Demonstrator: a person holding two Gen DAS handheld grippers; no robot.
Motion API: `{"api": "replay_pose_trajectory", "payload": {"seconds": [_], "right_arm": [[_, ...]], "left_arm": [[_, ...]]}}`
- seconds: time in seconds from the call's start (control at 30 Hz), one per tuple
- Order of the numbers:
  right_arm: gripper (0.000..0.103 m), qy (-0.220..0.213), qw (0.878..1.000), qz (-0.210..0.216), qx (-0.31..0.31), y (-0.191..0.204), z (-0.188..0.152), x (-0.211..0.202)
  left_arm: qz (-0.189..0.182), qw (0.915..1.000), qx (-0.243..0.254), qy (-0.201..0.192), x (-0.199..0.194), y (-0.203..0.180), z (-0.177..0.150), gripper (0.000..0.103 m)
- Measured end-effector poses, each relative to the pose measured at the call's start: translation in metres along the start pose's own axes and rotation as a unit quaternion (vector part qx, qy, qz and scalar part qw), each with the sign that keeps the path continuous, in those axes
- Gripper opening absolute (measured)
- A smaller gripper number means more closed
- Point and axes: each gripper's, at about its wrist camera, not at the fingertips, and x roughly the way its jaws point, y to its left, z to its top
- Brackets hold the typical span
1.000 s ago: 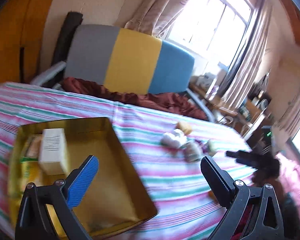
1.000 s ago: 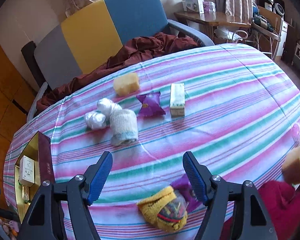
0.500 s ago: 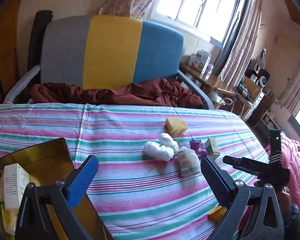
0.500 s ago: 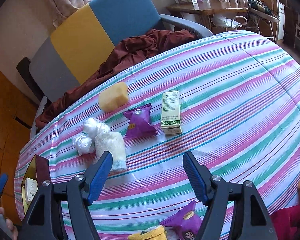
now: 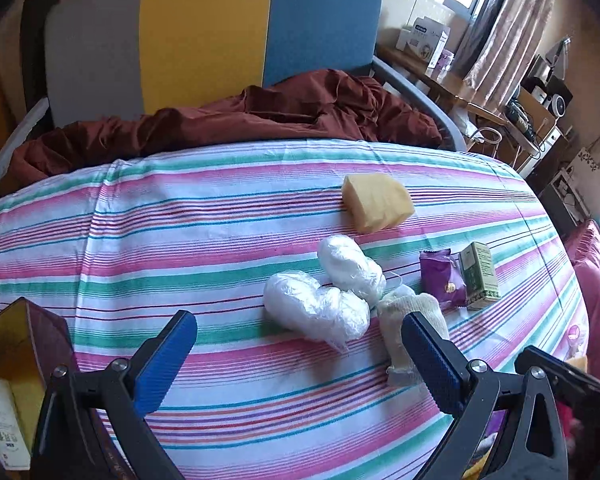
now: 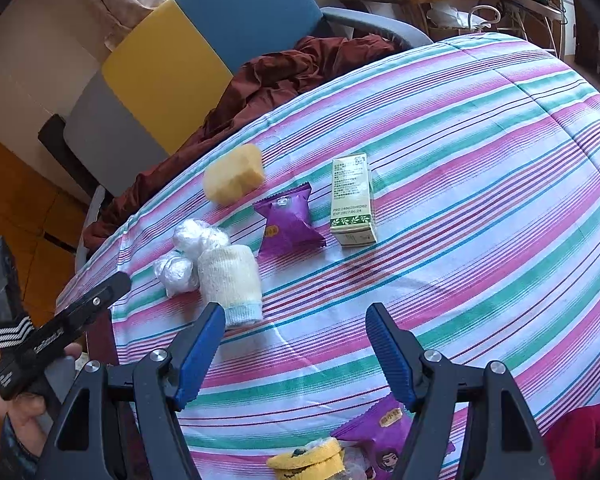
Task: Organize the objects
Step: 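Grasp the clear plastic bag with the left tool while the right tool grasps the yellow sponge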
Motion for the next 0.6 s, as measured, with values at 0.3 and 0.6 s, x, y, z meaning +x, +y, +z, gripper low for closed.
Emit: {"api": "replay_pose_trajectory", "payload": {"seconds": [0.3, 0.6], "right_arm": [[0.074, 0.01, 1.0, 0.002, -0.004, 0.001, -0.001, 0.003], [0.074, 0.009, 1.0, -0.007, -0.007, 0.001, 0.0, 0.005]], "left_arm": [[0.01, 0.9991, -0.034, 0.021, 0.044, -0.001, 0.006, 0.087], [0.032, 0.9993, -0.015, 0.015, 0.046, 0.011, -0.017, 0.042]]}}
